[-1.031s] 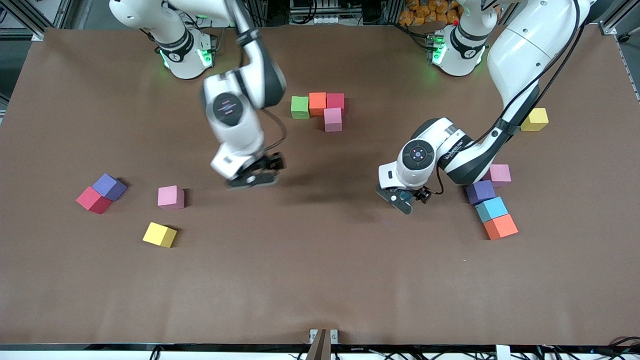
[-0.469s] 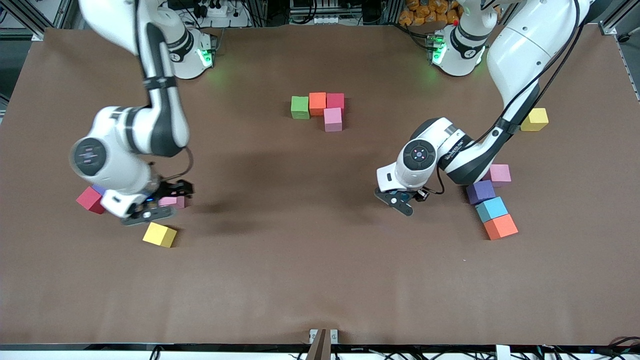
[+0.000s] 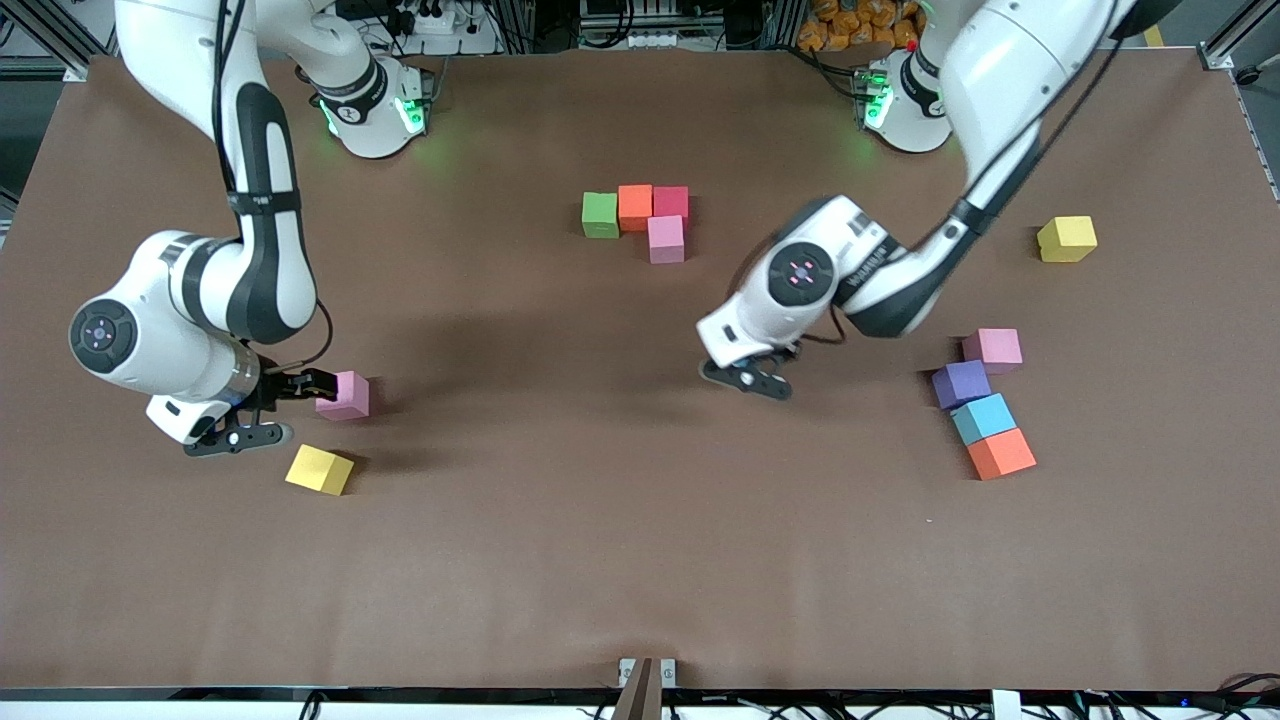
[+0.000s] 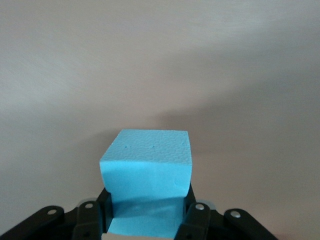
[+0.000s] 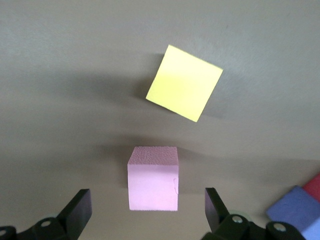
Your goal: Form number 2 with 11 blocks
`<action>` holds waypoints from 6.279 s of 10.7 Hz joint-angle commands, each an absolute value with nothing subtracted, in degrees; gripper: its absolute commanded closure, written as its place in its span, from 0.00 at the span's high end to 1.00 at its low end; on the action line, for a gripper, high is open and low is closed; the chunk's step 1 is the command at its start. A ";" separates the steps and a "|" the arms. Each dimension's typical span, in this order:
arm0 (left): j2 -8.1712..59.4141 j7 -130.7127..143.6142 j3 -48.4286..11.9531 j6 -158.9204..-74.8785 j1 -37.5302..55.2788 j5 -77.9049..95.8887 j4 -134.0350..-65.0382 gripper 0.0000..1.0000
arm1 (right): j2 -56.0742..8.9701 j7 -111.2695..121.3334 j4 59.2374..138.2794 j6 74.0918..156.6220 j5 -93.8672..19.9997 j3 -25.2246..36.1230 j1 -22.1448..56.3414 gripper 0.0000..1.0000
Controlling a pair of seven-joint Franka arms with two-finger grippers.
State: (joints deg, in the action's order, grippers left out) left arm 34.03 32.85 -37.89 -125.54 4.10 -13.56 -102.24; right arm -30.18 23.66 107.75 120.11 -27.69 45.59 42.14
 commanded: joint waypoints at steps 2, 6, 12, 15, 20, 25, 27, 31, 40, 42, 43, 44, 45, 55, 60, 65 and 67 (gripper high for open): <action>32.69 48.29 -36.65 -122.27 9.83 -9.23 -102.22 0.46 | -33.57 25.57 107.58 121.11 -31.90 40.79 36.92 1.00; 34.10 52.91 -34.82 -122.17 13.43 -9.23 -102.57 0.46 | -33.93 29.70 113.02 127.43 -36.21 38.41 36.04 1.00; 34.36 52.74 -27.60 -122.69 24.26 -9.49 -102.04 0.46 | -33.66 30.41 114.52 129.38 -36.74 37.00 36.03 0.43; 34.63 53.26 -27.60 -122.87 25.04 -9.14 -102.13 0.46 | -32.96 32.08 112.78 126.50 -36.74 37.09 36.38 0.27; 34.63 56.85 -27.16 -123.83 27.07 -8.96 -102.13 0.46 | -30.59 31.64 110.83 121.90 -36.83 37.00 39.11 0.24; 35.16 58.45 -25.84 -125.50 29.53 -9.05 -102.65 0.46 | -28.39 30.85 110.92 121.12 -36.74 37.09 45.68 0.25; 35.16 58.97 -25.75 -125.86 30.41 -9.05 -103.01 0.46 | -28.30 36.17 110.83 121.20 -35.87 37.09 50.16 0.25; 34.72 60.03 -25.75 -129.46 30.41 -9.49 -106.69 0.46 | -29.61 56.27 108.99 124.62 -34.46 37.00 57.12 0.25; 33.40 60.38 -25.75 -129.46 30.06 -9.05 -109.07 0.46 | -30.76 77.60 104.94 125.68 -25.93 37.00 55.82 0.20; 33.49 60.56 -25.84 -129.46 29.97 -8.96 -108.99 0.46 | -30.85 77.87 105.03 125.68 -25.84 37.00 55.72 0.20; 33.57 60.64 -25.84 -129.46 29.97 -8.96 -108.98 0.46 | -31.02 77.96 105.03 125.68 -25.84 37.00 55.55 0.20; 33.84 60.64 -25.84 -129.55 30.06 -8.96 -108.81 0.47 | -31.11 77.87 105.12 125.68 -25.84 36.91 55.55 0.20; 33.84 60.64 -25.84 -129.55 30.06 -8.96 -108.72 0.56 | -31.11 77.44 105.12 125.68 -25.84 36.91 55.55 0.20; 29.46 59.85 -25.75 -127.45 27.61 -7.91 -108.28 1.00 | -31.20 77.08 105.47 126.12 -26.72 36.74 57.74 0.21; 23.83 53.98 -25.58 -124.98 16.73 -8.43 -108.63 1.00 | -30.24 75.34 109.06 127.52 -29.17 36.74 63.61 0.21; 21.18 34.75 -23.14 -121.03 4.49 -8.70 -108.90 1.00 | -29.88 64.17 113.98 134.72 -29.18 36.83 74.78 0.21; 20.92 26.06 -21.10 -121.03 1.17 -8.70 -108.64 1.00 | -30.41 60.23 114.26 135.44 -29.18 36.83 78.03 0.21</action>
State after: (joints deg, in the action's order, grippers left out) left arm 22.85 31.11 -21.85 -121.52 3.16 -9.04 -107.36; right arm -31.10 62.60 112.82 134.28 -28.39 36.18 75.80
